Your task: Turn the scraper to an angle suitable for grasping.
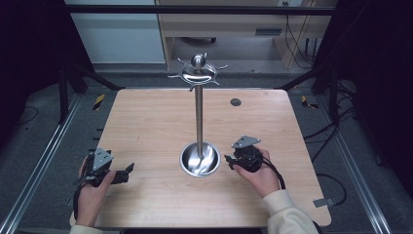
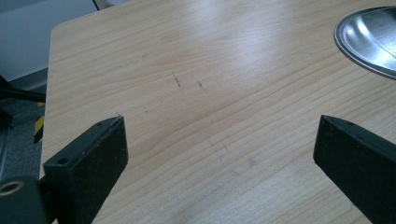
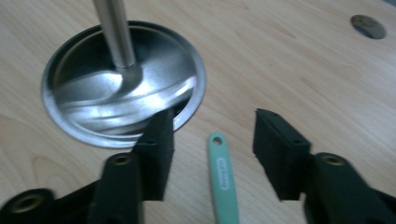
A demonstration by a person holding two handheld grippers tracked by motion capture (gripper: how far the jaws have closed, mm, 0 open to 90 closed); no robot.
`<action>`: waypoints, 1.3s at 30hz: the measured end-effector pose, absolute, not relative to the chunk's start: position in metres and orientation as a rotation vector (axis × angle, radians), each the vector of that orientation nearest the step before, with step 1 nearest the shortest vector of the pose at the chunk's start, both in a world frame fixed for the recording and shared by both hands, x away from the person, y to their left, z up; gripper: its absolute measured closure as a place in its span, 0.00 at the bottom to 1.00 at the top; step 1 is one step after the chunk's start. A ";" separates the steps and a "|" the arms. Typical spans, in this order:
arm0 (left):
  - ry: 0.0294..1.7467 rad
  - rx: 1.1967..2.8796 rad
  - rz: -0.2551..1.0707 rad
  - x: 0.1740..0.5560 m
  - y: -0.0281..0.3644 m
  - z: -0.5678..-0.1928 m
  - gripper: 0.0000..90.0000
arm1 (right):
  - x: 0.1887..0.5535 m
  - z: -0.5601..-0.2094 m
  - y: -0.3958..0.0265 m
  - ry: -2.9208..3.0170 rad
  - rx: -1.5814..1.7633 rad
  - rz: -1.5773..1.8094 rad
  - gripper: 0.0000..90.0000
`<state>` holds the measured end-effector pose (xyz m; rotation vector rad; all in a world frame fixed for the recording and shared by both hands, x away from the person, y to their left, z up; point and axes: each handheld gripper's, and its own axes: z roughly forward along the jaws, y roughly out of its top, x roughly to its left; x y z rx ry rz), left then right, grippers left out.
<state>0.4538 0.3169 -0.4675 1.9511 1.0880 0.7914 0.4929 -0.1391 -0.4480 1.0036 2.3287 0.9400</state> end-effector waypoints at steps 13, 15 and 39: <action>1.087 1.954 0.790 0.455 0.316 -0.468 0.03 | 0.498 -0.461 -0.139 2.466 1.042 0.861 1.00; 1.085 1.954 0.791 0.455 0.316 -0.468 0.03 | 0.499 -0.462 -0.139 2.473 1.043 0.845 1.00; 1.078 1.961 0.789 0.454 0.314 -0.468 0.03 | 0.519 -0.479 -0.153 2.465 1.148 0.667 1.00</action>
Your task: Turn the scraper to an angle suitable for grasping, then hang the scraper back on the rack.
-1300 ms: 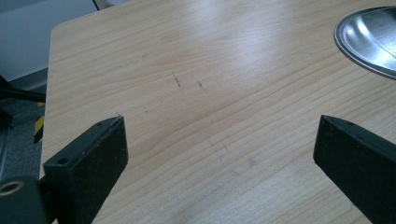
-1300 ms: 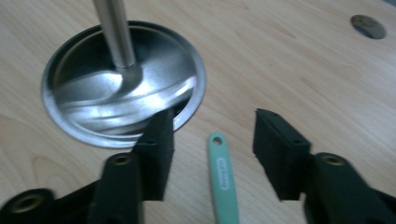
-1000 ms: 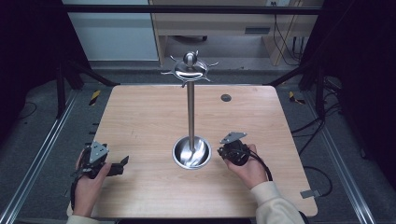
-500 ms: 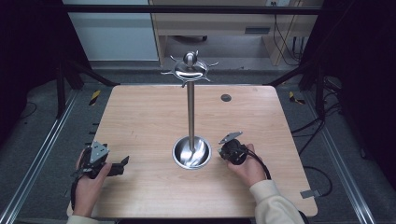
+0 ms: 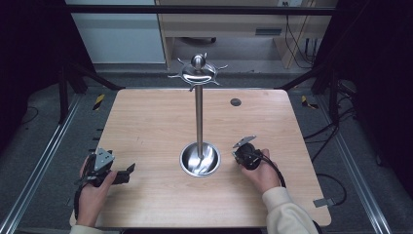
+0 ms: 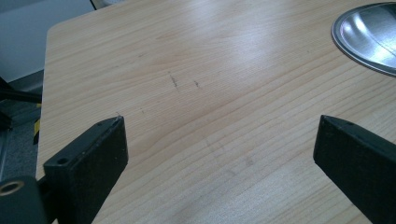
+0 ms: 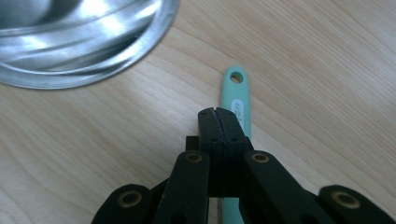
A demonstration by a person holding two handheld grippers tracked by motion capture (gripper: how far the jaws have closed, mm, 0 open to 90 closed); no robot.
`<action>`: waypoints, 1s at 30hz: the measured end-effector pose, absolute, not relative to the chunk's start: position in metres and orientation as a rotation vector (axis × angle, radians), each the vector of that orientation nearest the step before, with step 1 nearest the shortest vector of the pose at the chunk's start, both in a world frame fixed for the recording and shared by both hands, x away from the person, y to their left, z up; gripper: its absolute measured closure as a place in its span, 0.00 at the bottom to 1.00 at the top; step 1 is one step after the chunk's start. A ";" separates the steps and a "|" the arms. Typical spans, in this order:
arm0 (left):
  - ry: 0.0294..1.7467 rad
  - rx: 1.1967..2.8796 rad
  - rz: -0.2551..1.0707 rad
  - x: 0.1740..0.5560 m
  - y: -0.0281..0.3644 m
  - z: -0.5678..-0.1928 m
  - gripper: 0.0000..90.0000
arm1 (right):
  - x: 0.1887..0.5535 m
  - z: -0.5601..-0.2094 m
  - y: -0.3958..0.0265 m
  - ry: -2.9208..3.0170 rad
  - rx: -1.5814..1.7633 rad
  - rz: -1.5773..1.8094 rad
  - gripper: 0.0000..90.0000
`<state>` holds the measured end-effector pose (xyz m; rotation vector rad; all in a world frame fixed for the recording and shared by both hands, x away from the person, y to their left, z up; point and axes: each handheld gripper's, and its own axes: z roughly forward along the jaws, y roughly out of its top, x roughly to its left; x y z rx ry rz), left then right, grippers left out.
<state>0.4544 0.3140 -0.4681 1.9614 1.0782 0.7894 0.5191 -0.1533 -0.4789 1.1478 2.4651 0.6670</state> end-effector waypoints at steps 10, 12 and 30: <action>1.078 1.969 0.784 0.455 0.314 -0.469 0.03 | 0.528 -0.478 -0.181 2.355 1.315 0.637 1.00; 1.083 1.968 0.783 0.455 0.314 -0.469 0.03 | 0.528 -0.477 -0.185 2.336 1.340 0.644 1.00; 1.088 1.974 0.788 0.449 0.313 -0.470 0.03 | 0.528 -0.443 -0.193 2.306 1.385 0.740 0.98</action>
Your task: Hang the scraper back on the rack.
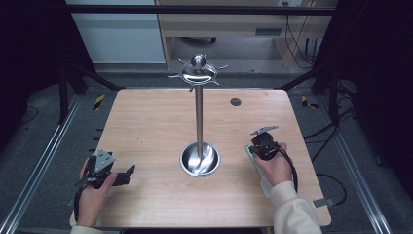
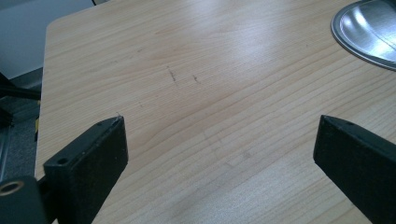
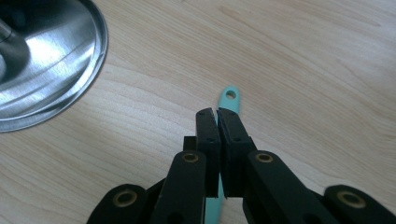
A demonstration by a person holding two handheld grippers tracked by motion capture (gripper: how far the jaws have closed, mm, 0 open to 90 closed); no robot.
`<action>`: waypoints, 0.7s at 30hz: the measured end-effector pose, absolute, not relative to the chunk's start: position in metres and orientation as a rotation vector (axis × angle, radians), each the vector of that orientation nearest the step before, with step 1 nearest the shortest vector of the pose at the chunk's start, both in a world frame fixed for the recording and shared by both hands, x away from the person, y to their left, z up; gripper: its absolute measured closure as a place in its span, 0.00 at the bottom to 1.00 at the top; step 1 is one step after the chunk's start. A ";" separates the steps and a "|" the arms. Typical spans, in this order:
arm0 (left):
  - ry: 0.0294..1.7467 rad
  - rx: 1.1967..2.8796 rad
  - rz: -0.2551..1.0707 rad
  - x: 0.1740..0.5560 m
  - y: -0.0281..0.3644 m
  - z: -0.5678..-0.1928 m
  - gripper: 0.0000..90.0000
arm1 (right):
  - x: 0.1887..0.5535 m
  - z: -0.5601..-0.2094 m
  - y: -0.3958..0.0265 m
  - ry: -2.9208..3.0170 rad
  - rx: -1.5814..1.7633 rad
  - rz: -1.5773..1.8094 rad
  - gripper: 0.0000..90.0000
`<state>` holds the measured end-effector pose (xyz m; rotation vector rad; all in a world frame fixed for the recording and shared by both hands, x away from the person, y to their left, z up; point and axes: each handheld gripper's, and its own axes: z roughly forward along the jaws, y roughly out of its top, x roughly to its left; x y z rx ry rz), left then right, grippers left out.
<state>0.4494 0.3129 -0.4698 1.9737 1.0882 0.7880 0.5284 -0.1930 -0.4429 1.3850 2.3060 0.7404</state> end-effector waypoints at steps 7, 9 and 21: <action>1.083 1.974 0.783 0.449 0.312 -0.470 0.03 | 0.542 -0.432 -0.197 2.332 1.437 0.660 0.91; 1.084 1.974 0.783 0.449 0.313 -0.470 0.03 | 0.546 -0.434 -0.197 2.354 1.449 0.633 0.88; 1.085 1.972 0.786 0.449 0.313 -0.469 0.03 | 0.556 -0.449 -0.193 2.415 1.524 0.522 0.75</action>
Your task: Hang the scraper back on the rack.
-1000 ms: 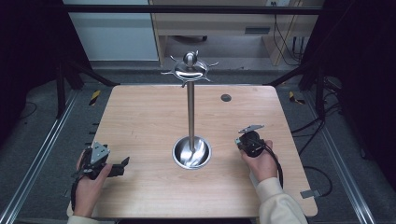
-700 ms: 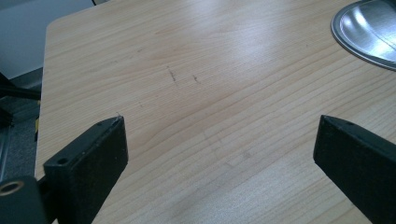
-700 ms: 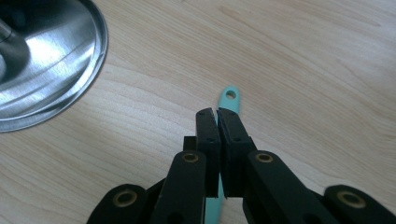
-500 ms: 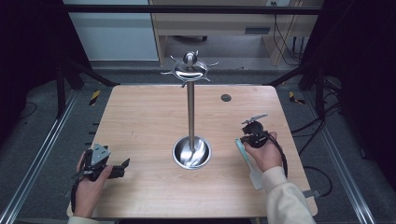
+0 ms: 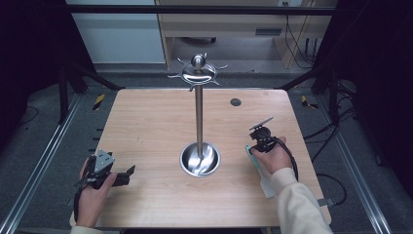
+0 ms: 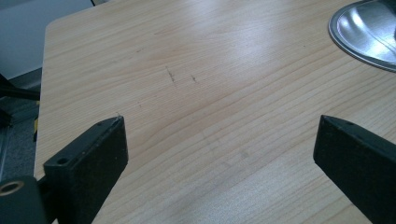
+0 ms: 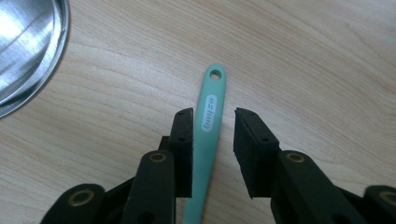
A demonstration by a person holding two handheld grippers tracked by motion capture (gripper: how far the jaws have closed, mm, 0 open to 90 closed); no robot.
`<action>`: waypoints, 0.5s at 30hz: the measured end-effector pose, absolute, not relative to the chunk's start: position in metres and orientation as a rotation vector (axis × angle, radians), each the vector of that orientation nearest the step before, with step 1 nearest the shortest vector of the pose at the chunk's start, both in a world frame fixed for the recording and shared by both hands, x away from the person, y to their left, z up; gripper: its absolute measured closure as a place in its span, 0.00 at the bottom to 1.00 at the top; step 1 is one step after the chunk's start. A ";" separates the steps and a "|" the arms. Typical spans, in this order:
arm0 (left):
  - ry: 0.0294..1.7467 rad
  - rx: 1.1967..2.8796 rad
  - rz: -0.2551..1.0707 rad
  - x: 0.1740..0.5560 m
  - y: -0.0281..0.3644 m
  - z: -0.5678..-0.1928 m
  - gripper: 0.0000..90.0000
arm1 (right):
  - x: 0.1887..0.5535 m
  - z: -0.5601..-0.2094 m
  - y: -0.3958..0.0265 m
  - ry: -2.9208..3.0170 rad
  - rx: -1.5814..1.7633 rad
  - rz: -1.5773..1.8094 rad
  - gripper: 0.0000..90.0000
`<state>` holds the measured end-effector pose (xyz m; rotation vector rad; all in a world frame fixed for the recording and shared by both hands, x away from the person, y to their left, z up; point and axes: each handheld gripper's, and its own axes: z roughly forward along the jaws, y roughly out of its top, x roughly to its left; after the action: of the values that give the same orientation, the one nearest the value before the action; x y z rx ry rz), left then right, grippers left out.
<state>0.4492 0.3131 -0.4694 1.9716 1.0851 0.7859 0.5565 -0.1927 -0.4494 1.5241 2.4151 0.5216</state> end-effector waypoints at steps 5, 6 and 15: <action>1.086 1.972 0.784 0.450 0.313 -0.470 0.03 | 0.561 -0.454 -0.192 2.426 1.555 0.500 0.74; 1.086 1.972 0.784 0.450 0.313 -0.470 0.03 | 0.561 -0.454 -0.192 2.426 1.555 0.500 0.74; 1.082 1.977 0.781 0.450 0.313 -0.470 0.03 | 0.569 -0.462 -0.186 2.445 1.623 0.470 0.72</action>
<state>0.4498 0.3128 -0.4698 1.9769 1.0816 0.7809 0.5695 -0.1857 -0.4625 1.6225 2.4452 0.4698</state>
